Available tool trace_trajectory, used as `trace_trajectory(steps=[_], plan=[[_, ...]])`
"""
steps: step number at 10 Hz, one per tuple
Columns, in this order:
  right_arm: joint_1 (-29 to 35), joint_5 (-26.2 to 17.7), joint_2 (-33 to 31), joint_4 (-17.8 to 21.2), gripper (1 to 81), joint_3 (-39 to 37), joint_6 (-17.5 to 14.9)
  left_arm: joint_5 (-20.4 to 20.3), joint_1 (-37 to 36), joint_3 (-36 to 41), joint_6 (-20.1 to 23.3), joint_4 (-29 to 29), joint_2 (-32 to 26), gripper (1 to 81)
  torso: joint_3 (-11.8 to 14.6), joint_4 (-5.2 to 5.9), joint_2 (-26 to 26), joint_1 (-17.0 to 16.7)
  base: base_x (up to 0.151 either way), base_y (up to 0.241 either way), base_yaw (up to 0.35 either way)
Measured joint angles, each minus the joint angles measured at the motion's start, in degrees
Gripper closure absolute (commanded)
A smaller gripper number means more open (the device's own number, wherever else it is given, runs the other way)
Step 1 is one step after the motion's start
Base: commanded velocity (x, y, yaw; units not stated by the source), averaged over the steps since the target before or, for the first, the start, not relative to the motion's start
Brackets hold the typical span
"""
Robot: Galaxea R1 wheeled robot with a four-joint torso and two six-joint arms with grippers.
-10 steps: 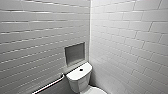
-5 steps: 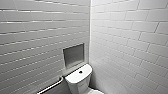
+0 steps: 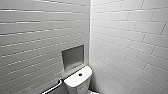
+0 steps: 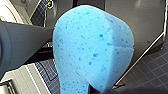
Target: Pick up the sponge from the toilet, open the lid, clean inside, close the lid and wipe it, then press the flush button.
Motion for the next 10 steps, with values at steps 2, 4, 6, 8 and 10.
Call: trace_trajectory(steps=[2,4,6,8,10], plan=[[0.0,0.0,0.0,0.0,81.1,0.0,0.0,0.0,0.0,0.0,0.0,0.0,0.0,1.0,0.0,0.0,0.0,0.0,0.097,0.0,0.0],[0.0,0.0,0.0,0.0,81.1,-0.1,0.0,0.0,0.0,0.0,0.0,0.0,0.0,1.0,0.0,0.0,0.0,0.0,0.091,0.0,0.0],[0.5,0.1,0.0,0.0,81.1,-0.2,0.0,-0.2,-0.5,0.0,0.0,0.0,0.0,1.0,0.0,0.0,0.0,0.1,0.0,0.0,0.0],[0.1,0.0,-0.1,0.1,81.1,-0.1,0.0,-0.4,-0.4,0.0,0.0,0.0,-0.1,1.0,0.0,0.0,0.0,0.0,0.0,0.0,0.0],[0.0,0.0,-1.3,0.1,81.1,1.7,0.0,0.0,0.4,0.8,0.0,0.0,-1.1,1.0,0.0,0.0,0.0,0.0,0.0,0.0,0.0]])
